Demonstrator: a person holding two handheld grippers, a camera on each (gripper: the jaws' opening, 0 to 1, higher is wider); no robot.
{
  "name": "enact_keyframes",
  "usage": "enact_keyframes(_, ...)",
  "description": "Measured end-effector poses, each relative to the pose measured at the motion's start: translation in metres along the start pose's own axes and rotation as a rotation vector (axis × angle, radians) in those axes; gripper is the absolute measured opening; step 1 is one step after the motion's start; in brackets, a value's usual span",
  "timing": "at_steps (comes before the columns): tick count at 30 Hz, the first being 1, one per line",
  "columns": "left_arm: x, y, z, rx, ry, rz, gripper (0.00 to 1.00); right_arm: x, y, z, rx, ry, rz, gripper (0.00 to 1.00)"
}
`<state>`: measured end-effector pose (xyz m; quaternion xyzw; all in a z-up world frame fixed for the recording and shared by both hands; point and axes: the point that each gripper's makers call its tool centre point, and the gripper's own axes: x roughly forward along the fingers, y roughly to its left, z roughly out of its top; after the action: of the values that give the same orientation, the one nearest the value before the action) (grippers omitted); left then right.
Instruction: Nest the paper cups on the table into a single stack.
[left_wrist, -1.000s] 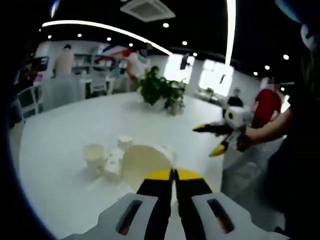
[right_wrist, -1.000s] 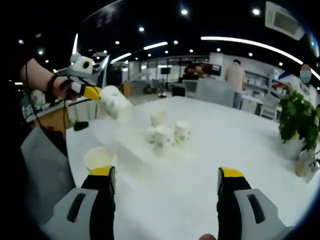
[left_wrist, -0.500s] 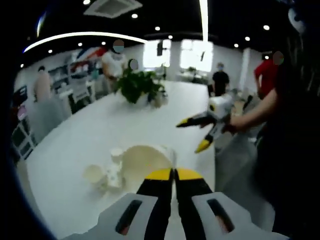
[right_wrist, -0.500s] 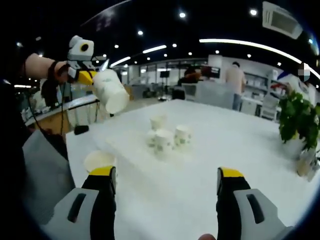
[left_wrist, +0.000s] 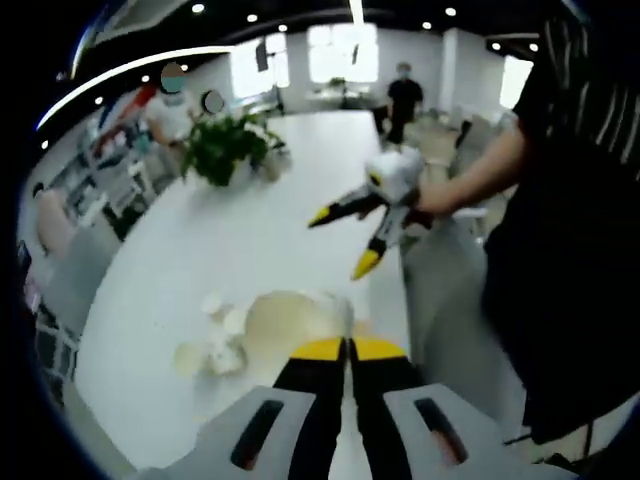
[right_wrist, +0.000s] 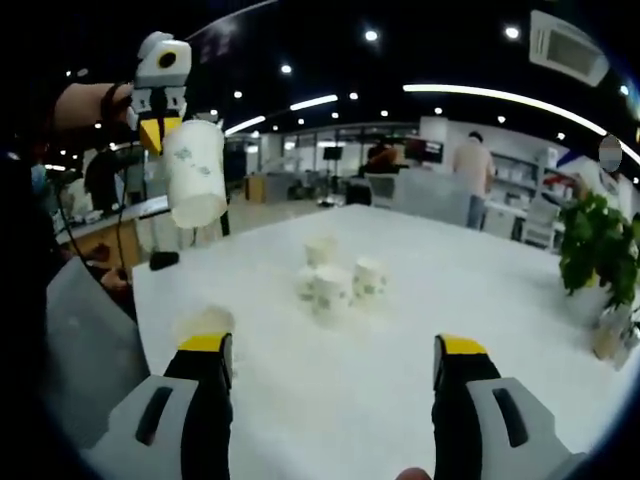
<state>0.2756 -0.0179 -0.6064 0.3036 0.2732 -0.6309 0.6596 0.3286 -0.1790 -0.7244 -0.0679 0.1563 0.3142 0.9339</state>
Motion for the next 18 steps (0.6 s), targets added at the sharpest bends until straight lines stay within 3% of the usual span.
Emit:
enact_keyframes(5, 0.021, -0.008, -0.004, 0.093, 0.063, -0.029, 0.00, -0.002, -0.001, -0.002, 0.008, -0.002, -0.007, 0.80)
enact_keyframes(10, 0.037, -0.017, -0.006, 0.116, 0.092, -0.052, 0.00, -0.005, -0.003, -0.004, 0.020, -0.003, -0.019, 0.80)
enact_keyframes(14, 0.048, -0.023, -0.018, 0.228, 0.150, -0.070, 0.00, -0.007, -0.007, -0.007, 0.035, -0.007, -0.031, 0.80)
enact_keyframes(18, 0.059, -0.023, -0.033, 0.258, 0.207, -0.065, 0.00, -0.008, -0.009, -0.006, 0.041, -0.011, -0.038, 0.80)
